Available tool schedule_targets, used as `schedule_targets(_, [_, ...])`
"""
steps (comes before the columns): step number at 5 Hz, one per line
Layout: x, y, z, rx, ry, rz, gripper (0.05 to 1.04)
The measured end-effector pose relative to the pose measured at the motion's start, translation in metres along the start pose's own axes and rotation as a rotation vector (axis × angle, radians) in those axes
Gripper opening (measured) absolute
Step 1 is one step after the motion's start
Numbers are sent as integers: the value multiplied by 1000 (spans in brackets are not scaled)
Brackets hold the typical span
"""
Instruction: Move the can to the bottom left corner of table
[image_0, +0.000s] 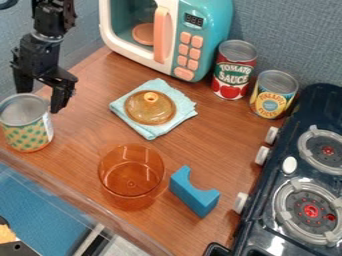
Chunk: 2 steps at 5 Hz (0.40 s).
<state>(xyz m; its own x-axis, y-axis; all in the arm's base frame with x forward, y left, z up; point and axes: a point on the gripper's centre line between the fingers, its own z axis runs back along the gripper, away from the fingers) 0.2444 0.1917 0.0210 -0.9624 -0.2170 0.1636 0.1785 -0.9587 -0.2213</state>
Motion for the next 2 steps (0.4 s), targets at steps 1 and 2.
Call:
schedule_targets(1, [6,1,0,-13,10,-11,999])
schedule_targets(2, [0,-8,22,-58,109,-67,999])
